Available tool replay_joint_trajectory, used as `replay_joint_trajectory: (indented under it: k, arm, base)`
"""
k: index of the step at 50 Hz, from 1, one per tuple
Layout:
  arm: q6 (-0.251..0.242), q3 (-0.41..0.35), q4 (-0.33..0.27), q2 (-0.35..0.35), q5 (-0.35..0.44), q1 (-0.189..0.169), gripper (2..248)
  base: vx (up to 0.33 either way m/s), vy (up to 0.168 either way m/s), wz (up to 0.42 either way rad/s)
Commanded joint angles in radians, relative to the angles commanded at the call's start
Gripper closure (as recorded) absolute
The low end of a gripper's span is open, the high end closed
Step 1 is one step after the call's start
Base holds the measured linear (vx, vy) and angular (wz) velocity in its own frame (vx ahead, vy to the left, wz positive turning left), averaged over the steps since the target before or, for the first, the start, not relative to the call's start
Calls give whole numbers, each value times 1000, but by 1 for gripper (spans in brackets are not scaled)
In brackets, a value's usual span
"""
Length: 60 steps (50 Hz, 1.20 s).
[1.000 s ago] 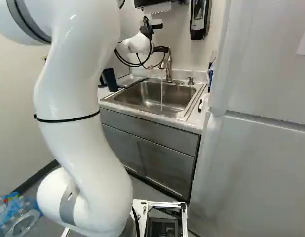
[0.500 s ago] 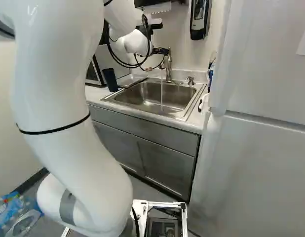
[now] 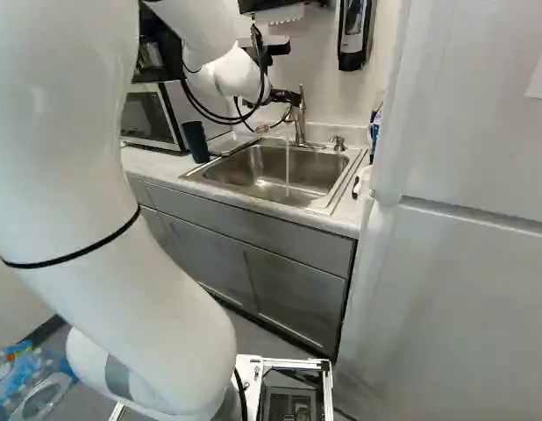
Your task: Rinse the cup and place it in the tray
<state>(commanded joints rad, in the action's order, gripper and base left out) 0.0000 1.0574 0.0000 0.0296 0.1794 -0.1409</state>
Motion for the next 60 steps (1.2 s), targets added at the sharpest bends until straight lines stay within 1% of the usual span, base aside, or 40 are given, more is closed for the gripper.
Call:
replay_joint_trajectory:
  k: [11, 22, 29, 49, 60]
  arm:
    - [0, -57, 0, -57, -55, -9, 3]
    - [0, -103, 0, -103, -141, -17, 3]
    - [0, -113, 0, -115, -207, -18, 3]
    - [0, -114, 0, -115, -403, -18, 3]
    - [0, -114, 0, -115, -406, -18, 3]
  base:
    - [0, 0, 0]
    - [0, 0, 0]
    - [0, 0, 0]
    - [0, 0, 0]
    - [0, 0, 0]
